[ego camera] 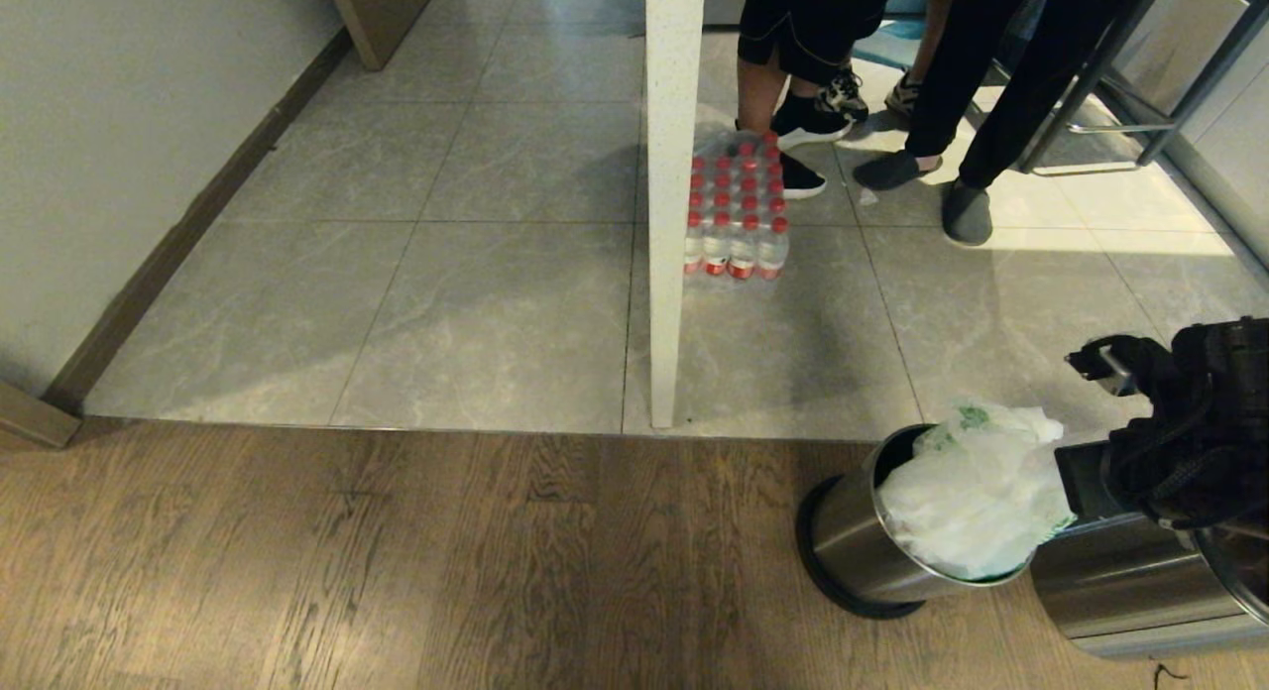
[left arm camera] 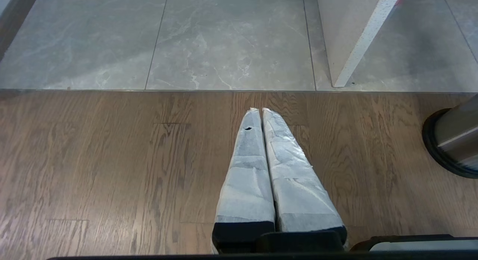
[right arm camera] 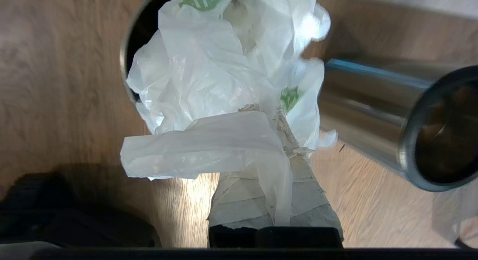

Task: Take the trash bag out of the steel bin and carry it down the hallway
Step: Pick up the trash bag

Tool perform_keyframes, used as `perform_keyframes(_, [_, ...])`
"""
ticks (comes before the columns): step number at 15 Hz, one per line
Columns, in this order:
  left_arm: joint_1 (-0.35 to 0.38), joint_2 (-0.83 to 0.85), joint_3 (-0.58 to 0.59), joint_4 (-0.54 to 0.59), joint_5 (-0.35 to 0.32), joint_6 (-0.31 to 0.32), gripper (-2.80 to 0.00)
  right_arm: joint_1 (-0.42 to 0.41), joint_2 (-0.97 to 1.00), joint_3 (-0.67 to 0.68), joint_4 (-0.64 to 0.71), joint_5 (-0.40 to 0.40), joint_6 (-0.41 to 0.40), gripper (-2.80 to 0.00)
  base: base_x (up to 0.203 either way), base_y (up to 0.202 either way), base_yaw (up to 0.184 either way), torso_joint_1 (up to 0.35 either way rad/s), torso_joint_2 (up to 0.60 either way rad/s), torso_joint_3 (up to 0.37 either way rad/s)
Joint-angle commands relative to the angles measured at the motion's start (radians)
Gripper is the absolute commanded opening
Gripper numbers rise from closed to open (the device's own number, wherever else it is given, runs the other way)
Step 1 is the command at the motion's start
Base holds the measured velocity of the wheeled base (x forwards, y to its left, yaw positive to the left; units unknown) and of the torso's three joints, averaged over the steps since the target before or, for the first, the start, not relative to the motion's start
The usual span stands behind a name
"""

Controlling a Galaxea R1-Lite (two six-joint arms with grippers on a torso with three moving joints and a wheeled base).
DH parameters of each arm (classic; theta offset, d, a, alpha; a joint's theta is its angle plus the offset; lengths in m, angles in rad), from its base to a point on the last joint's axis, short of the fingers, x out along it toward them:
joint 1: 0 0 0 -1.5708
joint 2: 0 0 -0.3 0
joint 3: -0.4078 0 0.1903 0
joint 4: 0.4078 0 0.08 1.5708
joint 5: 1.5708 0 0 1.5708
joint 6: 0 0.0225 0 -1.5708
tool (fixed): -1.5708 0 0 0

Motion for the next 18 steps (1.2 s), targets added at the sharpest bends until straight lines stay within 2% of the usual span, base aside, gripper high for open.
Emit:
perform_keyframes(1, [0.0,0.0,0.0,0.0,0.0,-0.001,-2.8,0.008,-0.123,-0.004,0.037,-0.002,-0.001,-2.8,0.0,0.0,0.0,0.0,0.0,0.0])
perform_keyframes(5, [0.0,0.0,0.0,0.0,0.0,0.0,-2.8,0.03,-0.25,0.005,0.111,-0.004,-0.001,-2.8,0.0,0.0,0.0,0.0,0.0,0.0])
perform_keyframes(8, [0.0,0.0,0.0,0.0,0.0,-0.001,-2.8,0.032,-0.266,0.087,0.123,-0.004,0.009,-2.8,0.0,0.0,0.0,0.0,0.0,0.0])
perform_keyframes(11, [0.0,0.0,0.0,0.0,0.0,-0.001,-2.8,0.033,-0.189,0.118,0.1,0.003,0.06,-2.8,0.0,0.0,0.0,0.0,0.0,0.0])
perform_keyframes(14, [0.0,0.0,0.0,0.0,0.0,-0.001,-2.8,0.039,-0.108,0.115,0.029,0.002,0.075,-2.8,0.0,0.0,0.0,0.0,0.0,0.0])
perform_keyframes(18, [0.0,0.0,0.0,0.0,0.0,0.001,-2.8,0.048,0.013,0.035,-0.007,0.001,0.09,-2.8,0.0,0.0,0.0,0.0,0.0,0.0])
